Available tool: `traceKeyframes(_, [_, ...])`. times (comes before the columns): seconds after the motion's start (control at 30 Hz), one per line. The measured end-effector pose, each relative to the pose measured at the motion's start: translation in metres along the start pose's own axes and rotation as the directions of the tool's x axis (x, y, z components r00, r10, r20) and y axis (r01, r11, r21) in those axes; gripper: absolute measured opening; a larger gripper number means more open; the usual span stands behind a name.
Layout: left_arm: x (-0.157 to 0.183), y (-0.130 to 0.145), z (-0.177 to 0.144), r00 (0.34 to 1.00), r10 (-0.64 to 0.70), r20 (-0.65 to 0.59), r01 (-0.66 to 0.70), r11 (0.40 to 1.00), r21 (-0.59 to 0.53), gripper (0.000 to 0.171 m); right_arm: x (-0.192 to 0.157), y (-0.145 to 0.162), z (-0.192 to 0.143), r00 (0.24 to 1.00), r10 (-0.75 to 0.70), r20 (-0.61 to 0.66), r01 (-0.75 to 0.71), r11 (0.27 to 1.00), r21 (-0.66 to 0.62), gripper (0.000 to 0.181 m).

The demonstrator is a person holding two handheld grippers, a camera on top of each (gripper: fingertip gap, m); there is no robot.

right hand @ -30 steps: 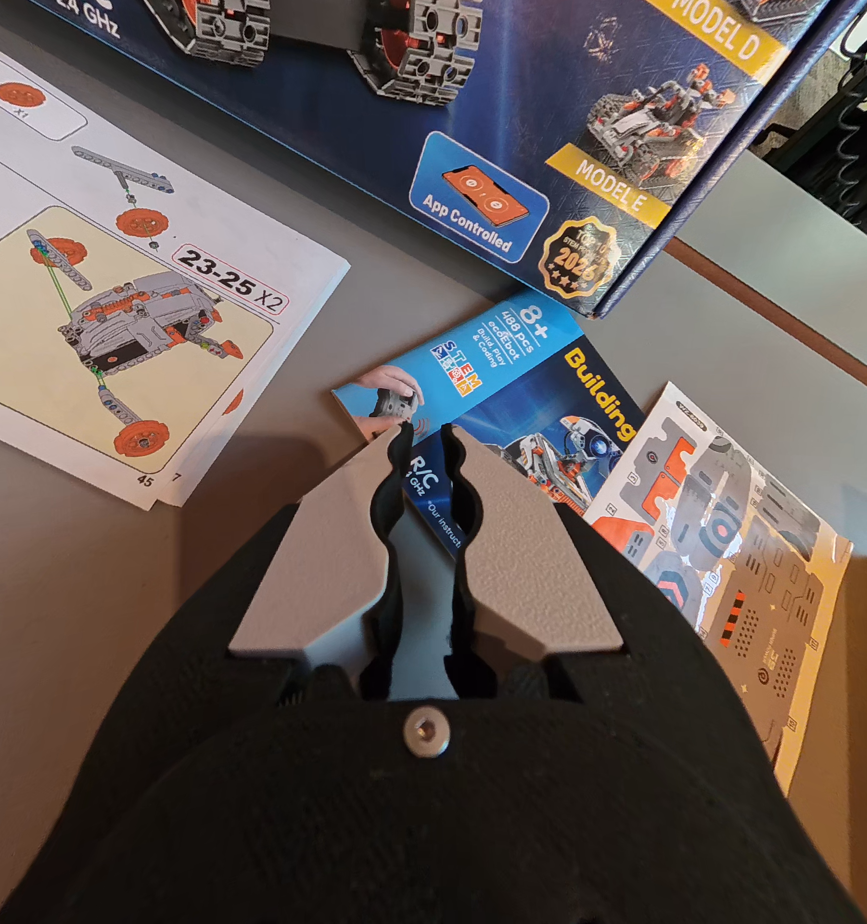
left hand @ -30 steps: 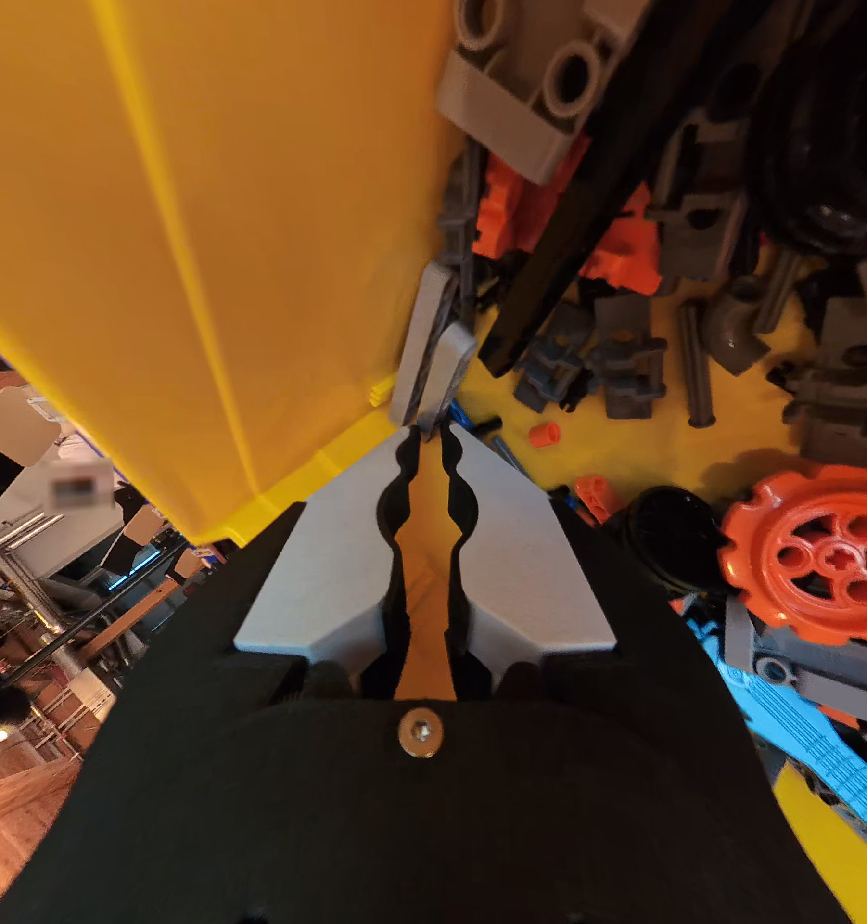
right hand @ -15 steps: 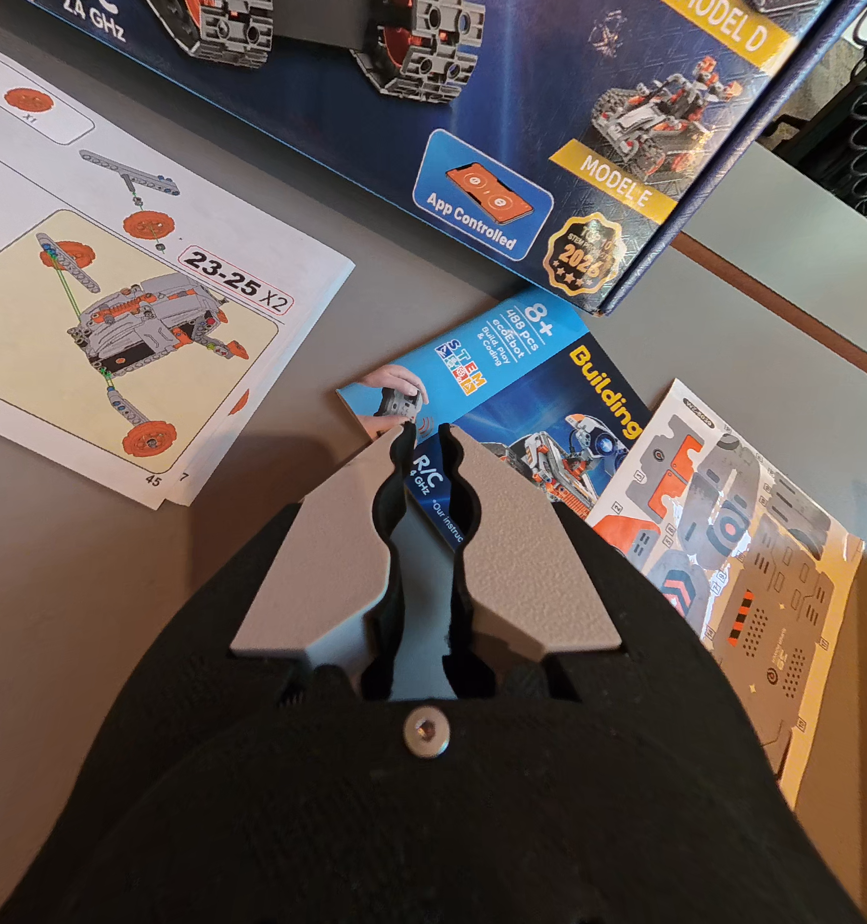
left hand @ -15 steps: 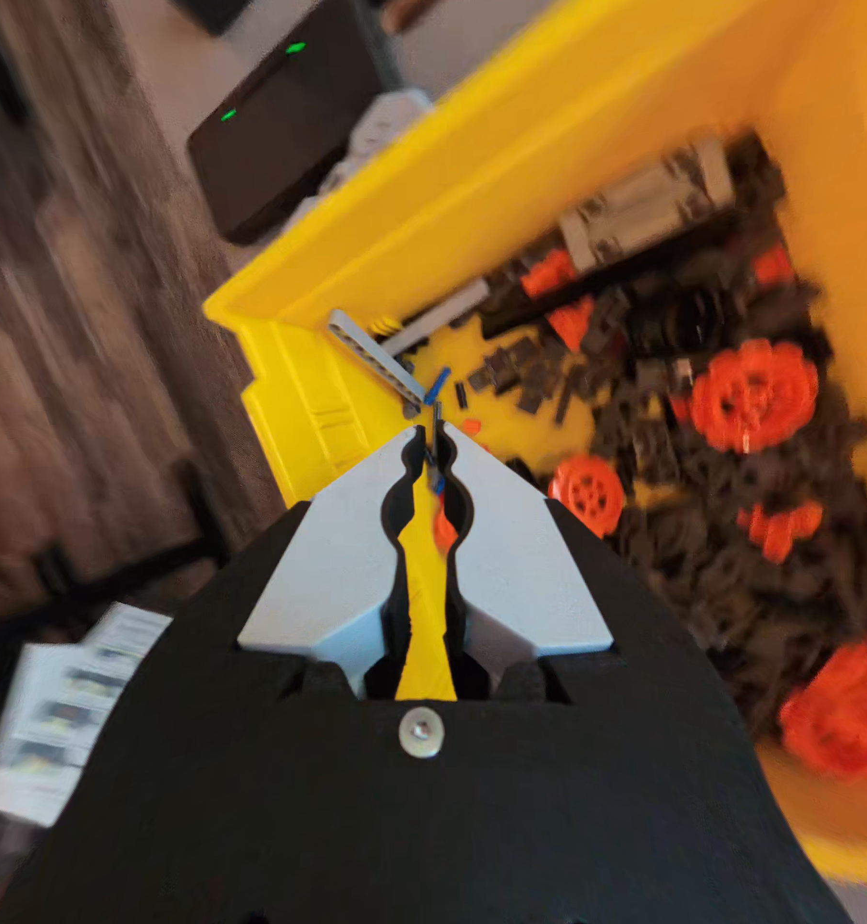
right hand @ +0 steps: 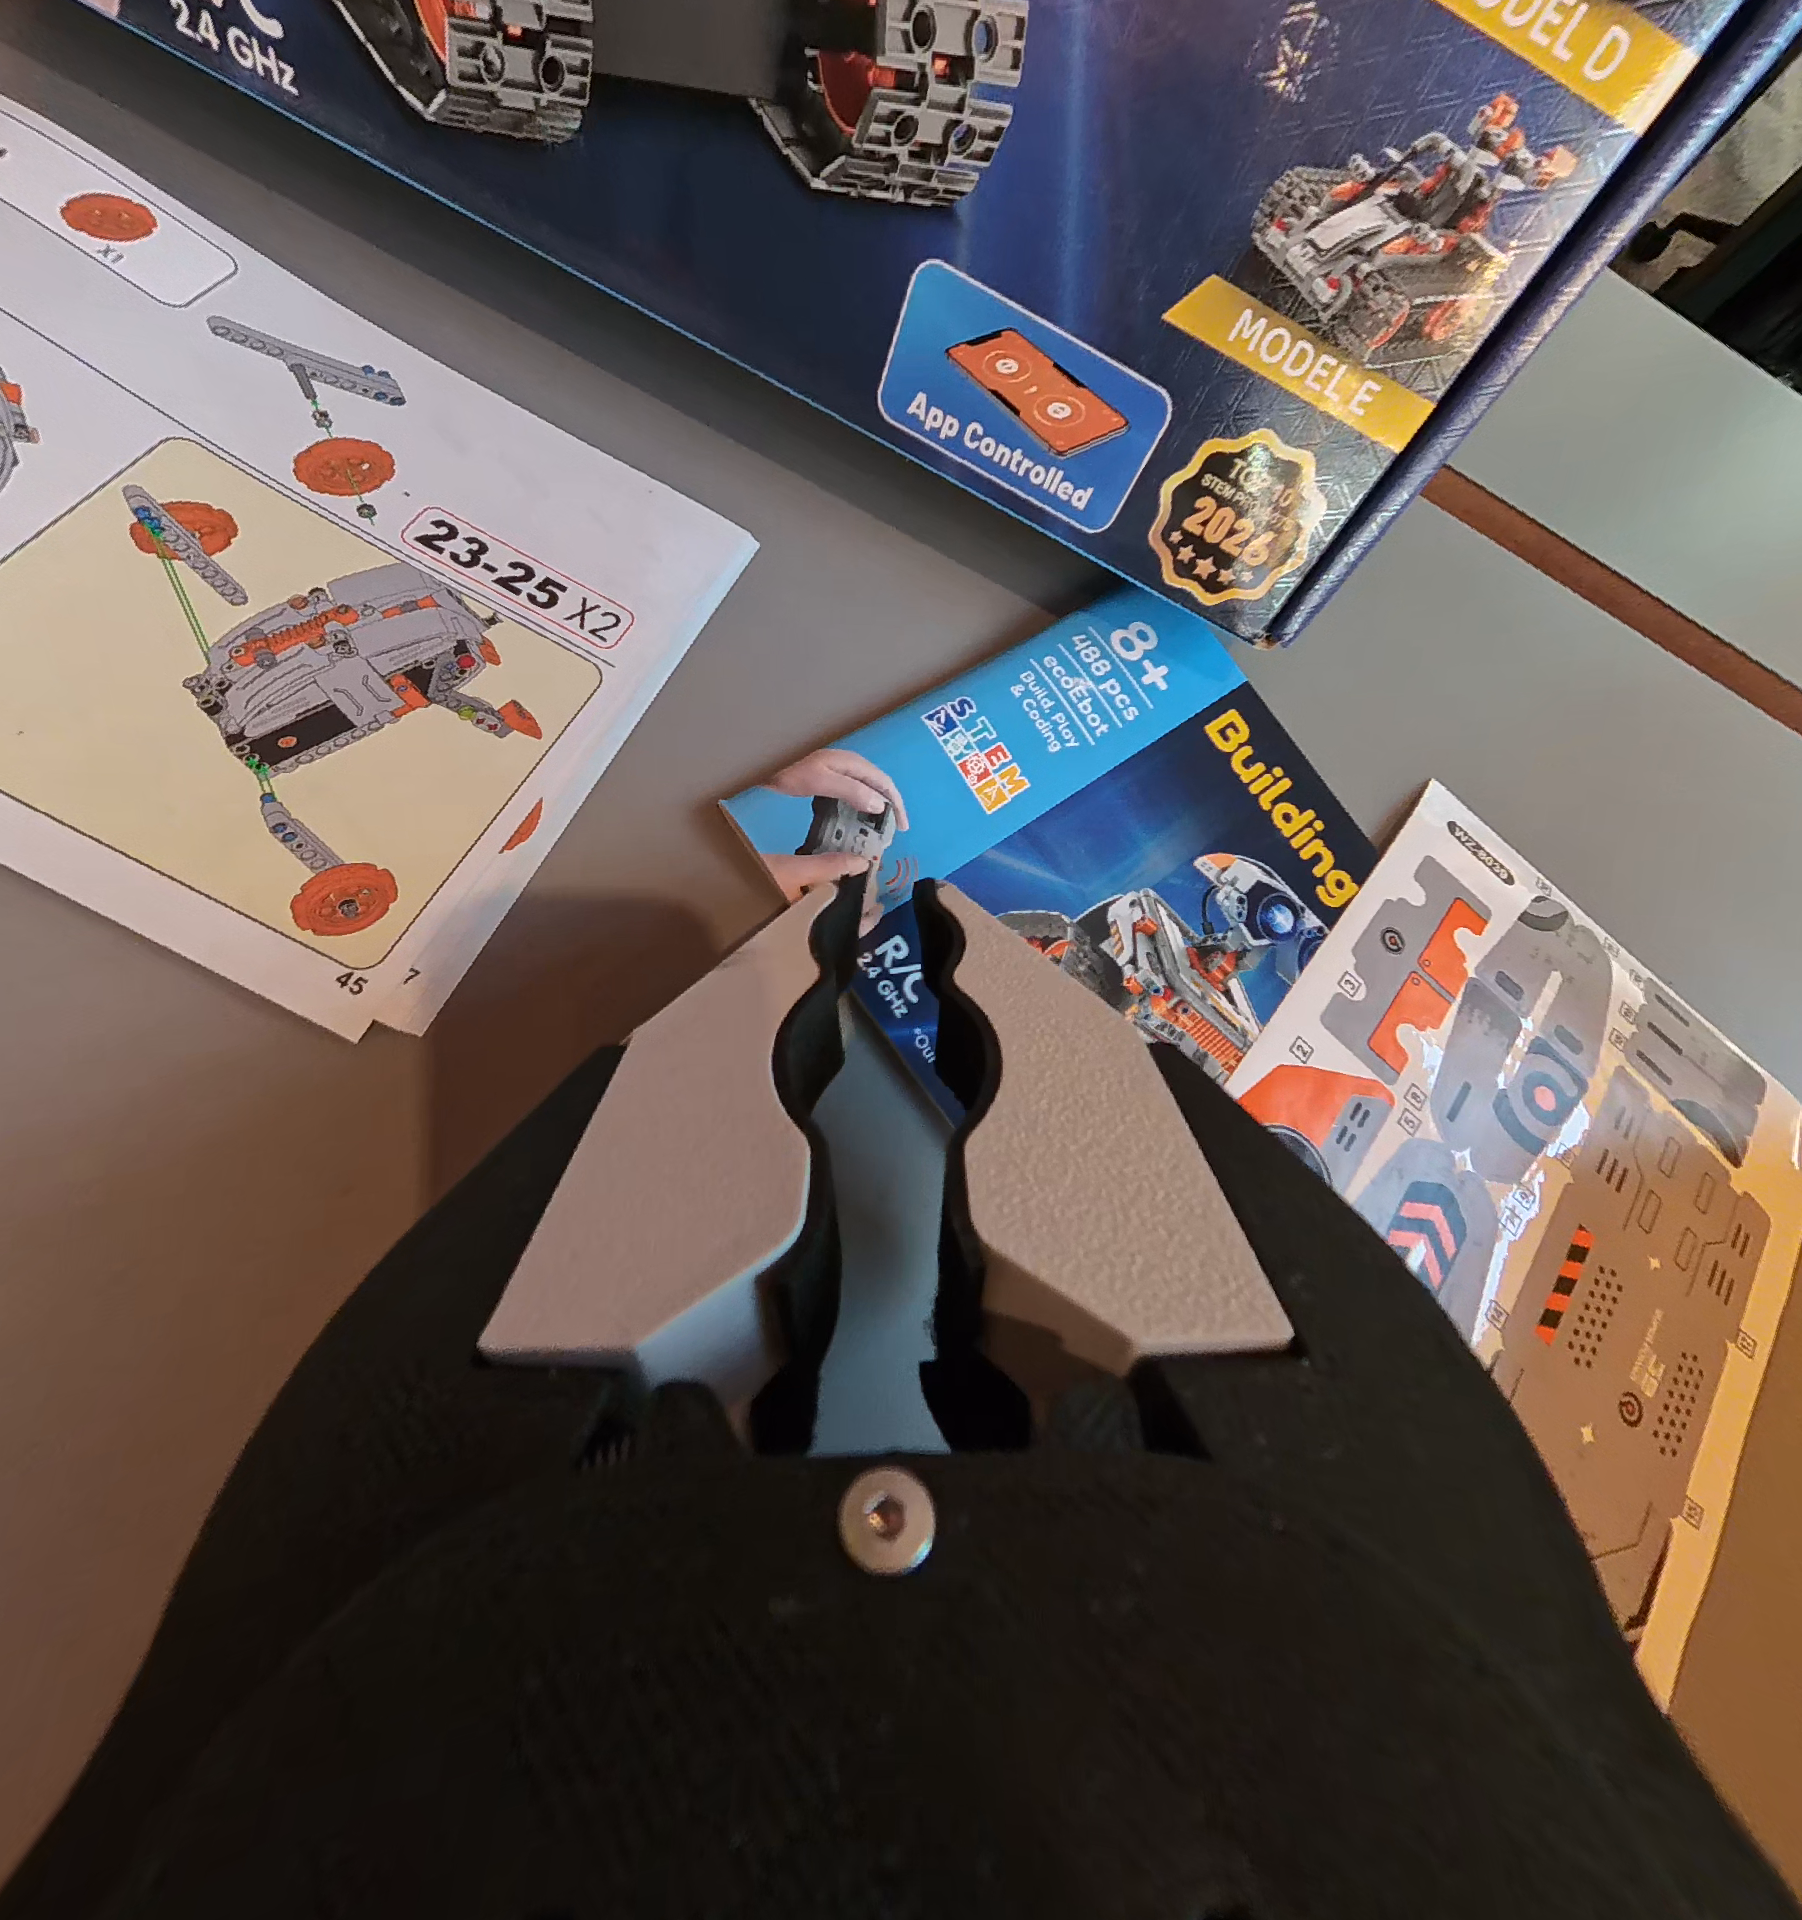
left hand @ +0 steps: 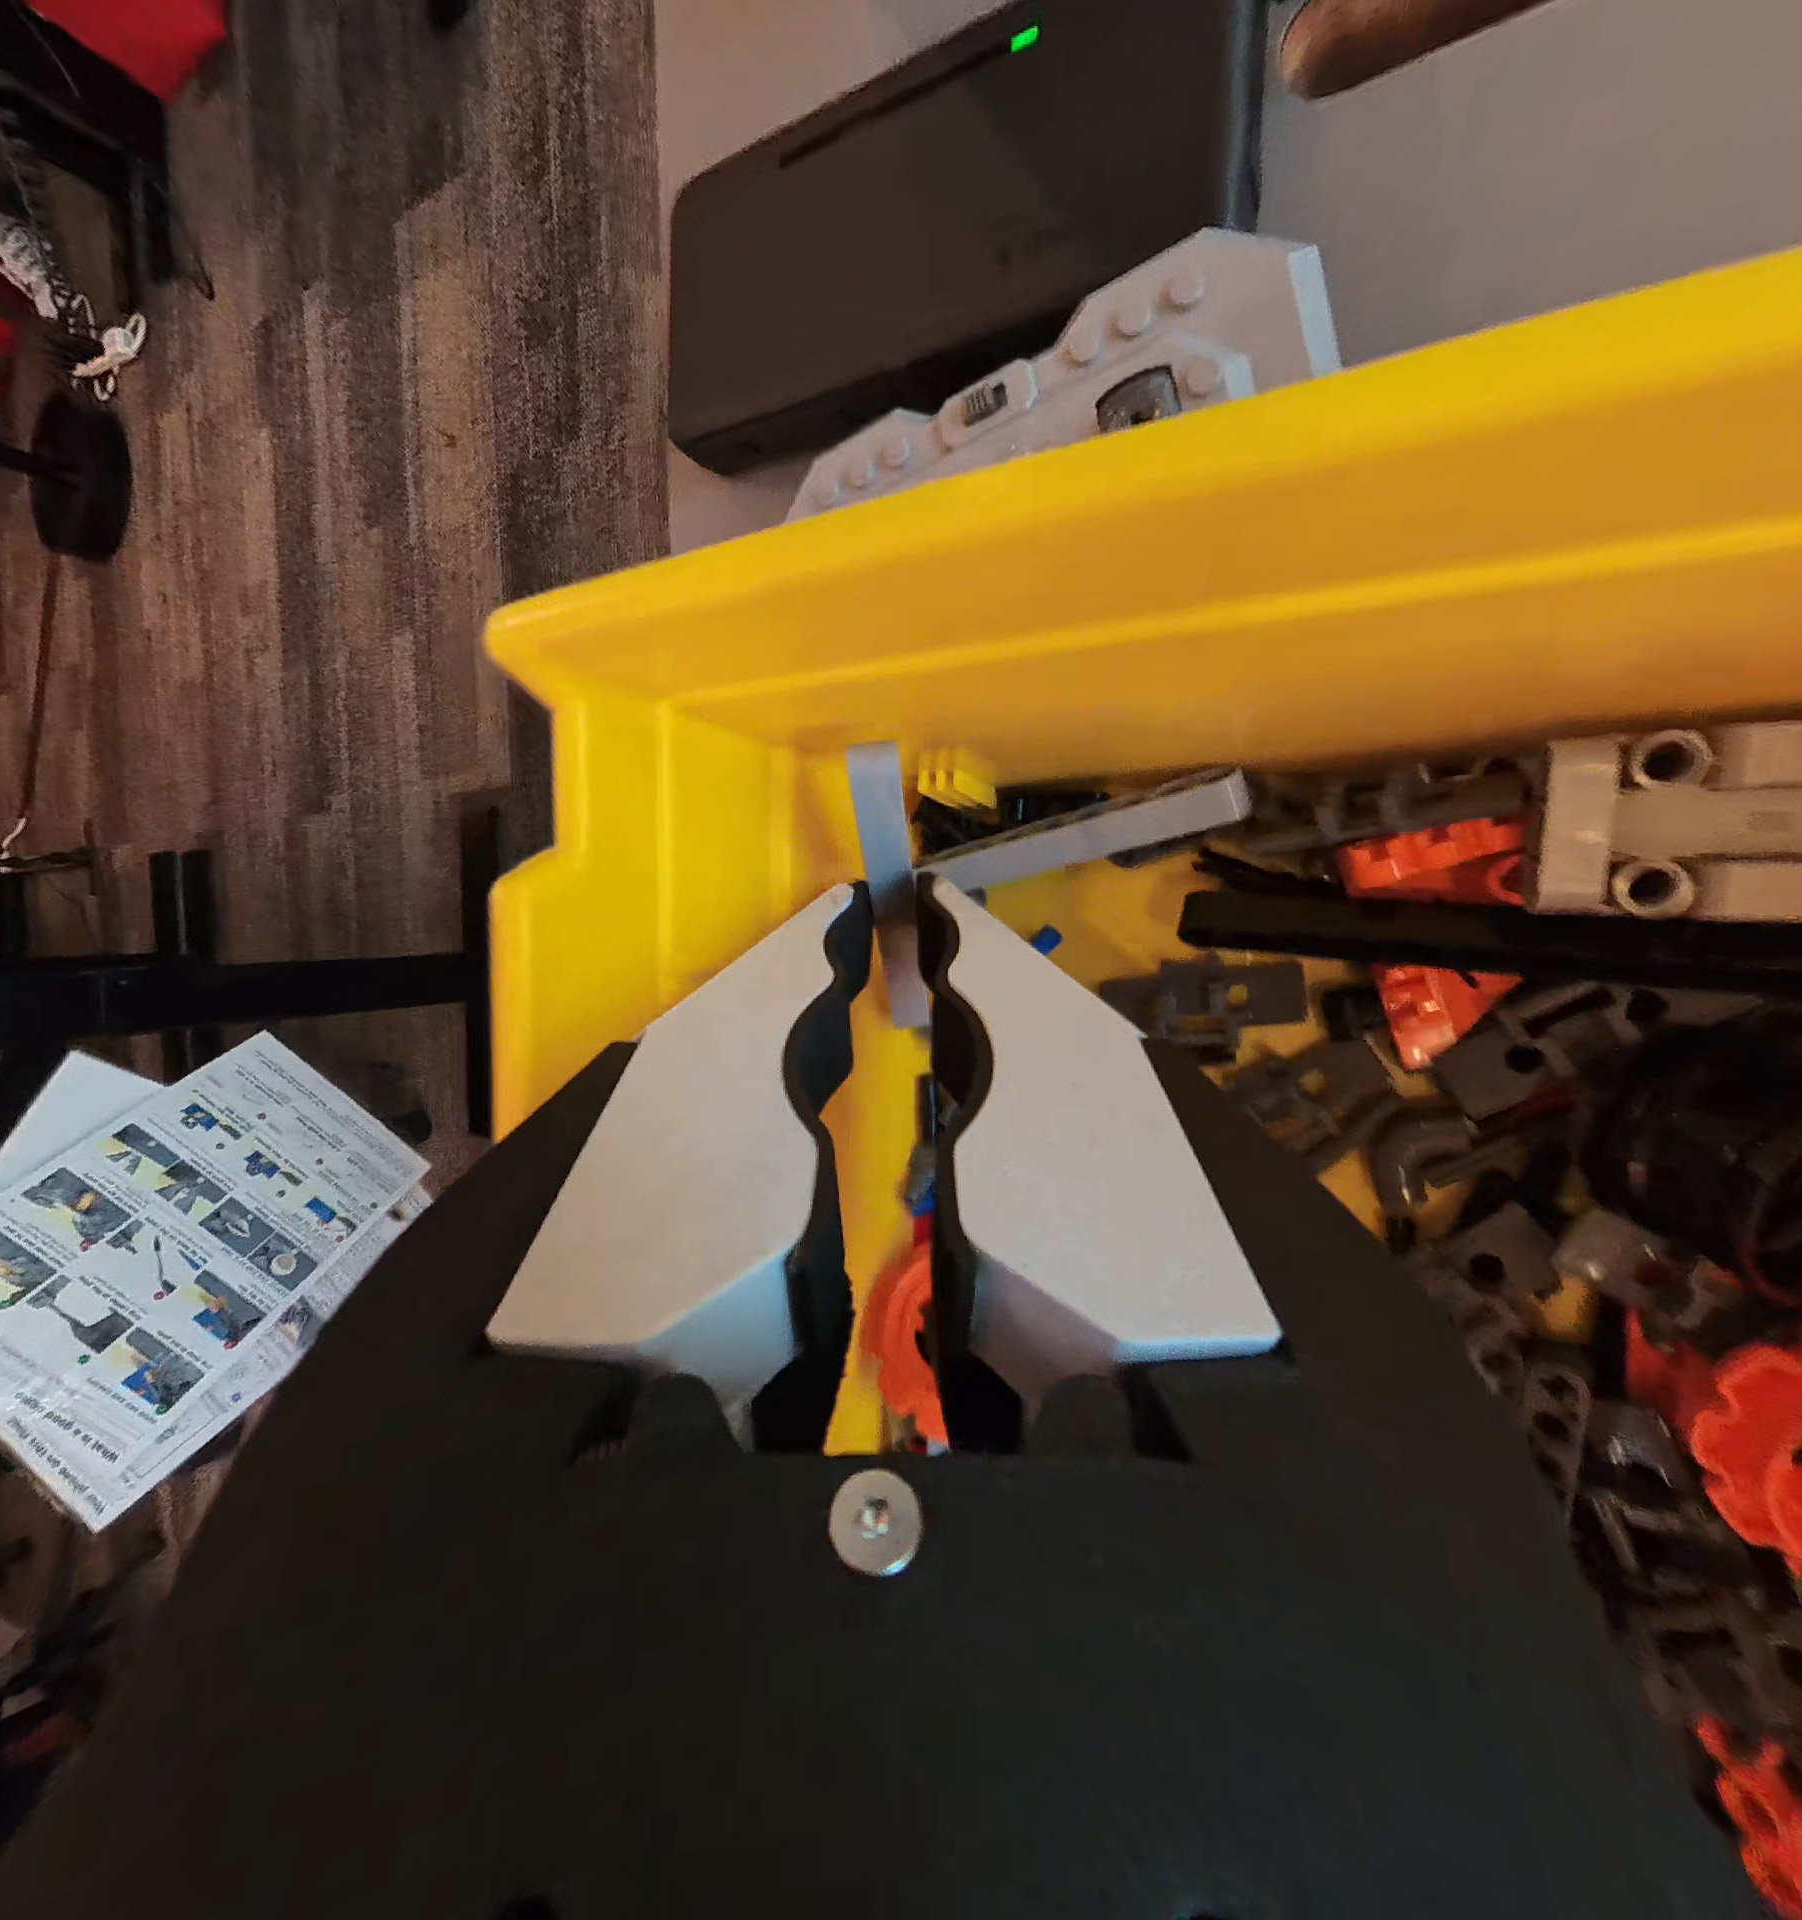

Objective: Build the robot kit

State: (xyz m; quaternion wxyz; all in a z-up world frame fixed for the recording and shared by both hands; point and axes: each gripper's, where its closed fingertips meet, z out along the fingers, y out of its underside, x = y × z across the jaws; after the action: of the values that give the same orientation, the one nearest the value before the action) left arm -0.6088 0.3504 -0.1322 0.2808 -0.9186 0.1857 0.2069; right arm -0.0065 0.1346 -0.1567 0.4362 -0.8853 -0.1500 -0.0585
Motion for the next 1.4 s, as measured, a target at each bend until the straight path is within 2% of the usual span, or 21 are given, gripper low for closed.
traceKeyframes(0.1, [-0.005, 0.001, -0.032, 1.0, 0.006, 0.001, -0.006, 0.996, 0.089, 0.006, -0.001, 0.0, -0.001, 1.0, 0.009, 0.012, -0.009, 1.0, -0.004, 0.01])
traceKeyframes(0.17, [0.002, 0.003, -0.061, 0.999, -0.008, -0.047, 0.016, 0.985, 0.171, 0.006, -0.001, 0.0, -0.001, 1.0, 0.009, 0.016, -0.009, 1.0, -0.007, 0.011])
traceKeyframes(0.3, [0.047, 0.01, -0.147, 0.941, -0.027, -0.338, 0.149, 0.928, 0.341, 0.006, 0.002, 0.0, -0.001, 1.0, 0.001, 0.005, -0.001, 1.0, -0.015, 0.018])
traceKeyframes(0.4, [0.091, 0.016, -0.234, 0.778, 0.032, -0.627, 0.313, 0.845, 0.433, 0.006, -0.005, -0.002, -0.007, 0.998, -0.04, 0.05, 0.04, 0.999, -0.006, 0.034])
traceKeyframes(0.43, [0.106, 0.018, -0.266, 0.69, 0.075, -0.72, 0.382, 0.807, 0.45, 0.006, -0.009, -0.004, -0.011, 0.996, -0.058, 0.065, 0.057, 0.998, 0.006, 0.039])
traceKeyframes(0.47, [0.121, 0.022, -0.3, 0.574, 0.144, -0.806, 0.453, 0.764, 0.459, 0.006, -0.011, -0.009, -0.015, 0.995, -0.078, 0.066, 0.076, 0.997, 0.023, 0.043])
traceKeyframes(0.5, [0.132, 0.026, -0.33, 0.464, 0.198, -0.864, 0.525, 0.724, 0.448, 0.006, -0.012, -0.015, -0.021, 0.994, -0.099, 0.052, 0.096, 0.994, 0.048, 0.045])
traceKeyframes(0.57, [0.147, 0.034, -0.374, 0.29, 0.267, -0.919, 0.65, 0.65, 0.394, 0.006, -0.014, -0.028, -0.034, 0.991, -0.133, 0.012, 0.131, 0.986, 0.104, 0.045])
traceKeyframes(0.63, [0.158, 0.04, -0.404, 0.174, 0.309, -0.935, 0.743, 0.581, 0.331, 0.006, -0.022, -0.04, -0.047, 0.99, -0.141, 0.011, 0.138, 0.979, 0.147, 0.045])
traceKeyframes(0.67, [0.164, 0.042, -0.413, 0.14, 0.316, -0.939, 0.774, 0.556, 0.302, 0.006, -0.033, -0.05, -0.058, 0.99, -0.136, 0.045, 0.125, 0.975, 0.186, 0.045])
traceKeyframes(0.73, [0.179, 0.043, -0.43, 0.069, 0.331, -0.941, 0.818, 0.521, 0.243, 0.005, -0.081, -0.091, -0.109, 0.972, -0.138, 0.188, 0.057, 0.921, 0.385, 0.047])
traceKeyframes(0.8, [0.194, 0.042, -0.446, -0.005, 0.341, -0.94, 0.847, 0.501, 0.177, 0.006, -0.143, -0.135, -0.192, 0.917, -0.233, 0.323, -0.029, 0.77, 0.637, 0.043])
traceKeyframes(0.83, [0.202, 0.041, -0.455, -0.044, 0.354, -0.934, 0.851, 0.504, 0.15, 0.006, -0.172, -0.149, -0.232, 0.885, -0.315, 0.342, -0.043, 0.678, 0.734, 0.038])
traceKeyframes(0.9, [0.217, 0.038, -0.469, -0.095, 0.362, -0.927, 0.852, 0.511, 0.112, 0.005, -0.21, -0.163, -0.279, 0.871, -0.432, 0.233, 0.038, 0.534, 0.845, 0.03])
traceKeyframes(0.93, [0.224, 0.037, -0.476, -0.118, 0.375, -0.92, 0.849, 0.518, 0.103, 0.005, -0.221, -0.167, -0.287, 0.874, -0.46, 0.16, 0.1, 0.491, 0.865, 0.03])
traceKeyframes(1.03, [0.241, 0.037, -0.486, -0.152, 0.373, -0.915, 0.839, 0.539, 0.08, 0.006, -0.239, -0.169, -0.283, 0.86, -0.51, 0.018, 0.245, 0.444, 0.862, 0.03])
traceKeyframes(1.13, [0.249, 0.042, -0.491, -0.224, 0.369, -0.902, 0.827, 0.562, 0.024, 0.005, -0.243, -0.168, -0.287, 0.866, -0.497, -0.053, 0.281, 0.395, 0.875, 0.009])
traceKeyframes(1.17, [0.25, 0.044, -0.492, -0.25, 0.368, -0.896, 0.824, 0.566, 0.003, 0.005, -0.243, -0.167, -0.287, 0.864, -0.498, -0.074, 0.296, 0.382, 0.875, 0.009])
traceKeyframes(1.3, [0.253, 0.049, -0.49, -0.274, 0.363, -0.891, 0.817, 0.577, -0.016, 0.005, -0.249, -0.162, -0.277, 0.847, -0.524, -0.094, 0.344, 0.403, 0.848, 0.008])
traceKeyframes(1.37, [0.253, 0.052, -0.493, -0.303, 0.38, -0.874, 0.812, 0.583, -0.028, 0.005, -0.25, -0.162, -0.282, 0.849, -0.52, -0.094, 0.325, 0.375, 0.868, 0.006])
traceKeyframes(1.4, [0.254, 0.053, -0.493, -0.307, 0.385, -0.87, 0.811, 0.585, -0.027, 0.005, -0.249, -0.161, -0.281, 0.852, -0.518, -0.075, 0.312, 0.386, 0.868, 0.006])
